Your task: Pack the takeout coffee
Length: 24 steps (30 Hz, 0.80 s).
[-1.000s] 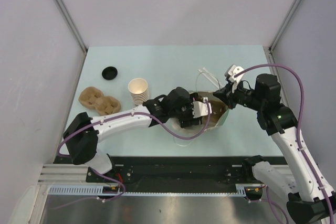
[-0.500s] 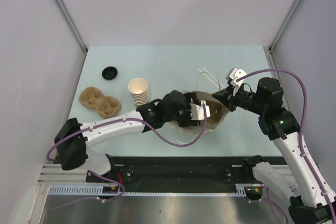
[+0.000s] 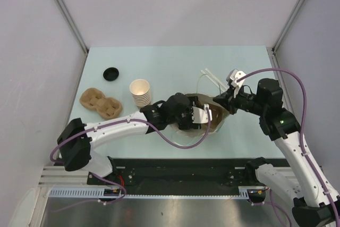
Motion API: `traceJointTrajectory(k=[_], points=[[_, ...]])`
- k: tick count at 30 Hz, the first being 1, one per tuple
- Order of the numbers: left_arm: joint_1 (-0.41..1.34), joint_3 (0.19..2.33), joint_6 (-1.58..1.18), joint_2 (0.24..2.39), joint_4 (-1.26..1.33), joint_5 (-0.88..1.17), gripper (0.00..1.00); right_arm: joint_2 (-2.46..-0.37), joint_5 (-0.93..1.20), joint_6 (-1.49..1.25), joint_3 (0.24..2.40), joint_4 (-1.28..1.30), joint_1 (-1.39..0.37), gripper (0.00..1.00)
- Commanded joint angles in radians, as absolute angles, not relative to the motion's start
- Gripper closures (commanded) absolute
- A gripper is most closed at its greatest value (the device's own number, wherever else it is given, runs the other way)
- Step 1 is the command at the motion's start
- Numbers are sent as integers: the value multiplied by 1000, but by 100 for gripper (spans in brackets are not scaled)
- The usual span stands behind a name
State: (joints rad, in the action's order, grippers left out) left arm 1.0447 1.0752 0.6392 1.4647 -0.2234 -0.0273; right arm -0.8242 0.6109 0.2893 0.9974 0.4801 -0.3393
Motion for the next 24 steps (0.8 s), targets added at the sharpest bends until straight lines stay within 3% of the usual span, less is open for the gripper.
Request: traceJointTrajectory(k=[1, 24], points=[[1029, 1100, 670, 1509, -230, -66, 100, -818, 643, 296, 994, 439, -342, 100], [1029, 1071, 709, 1456, -236, -100, 100, -775, 577, 339, 963, 423, -387, 100]])
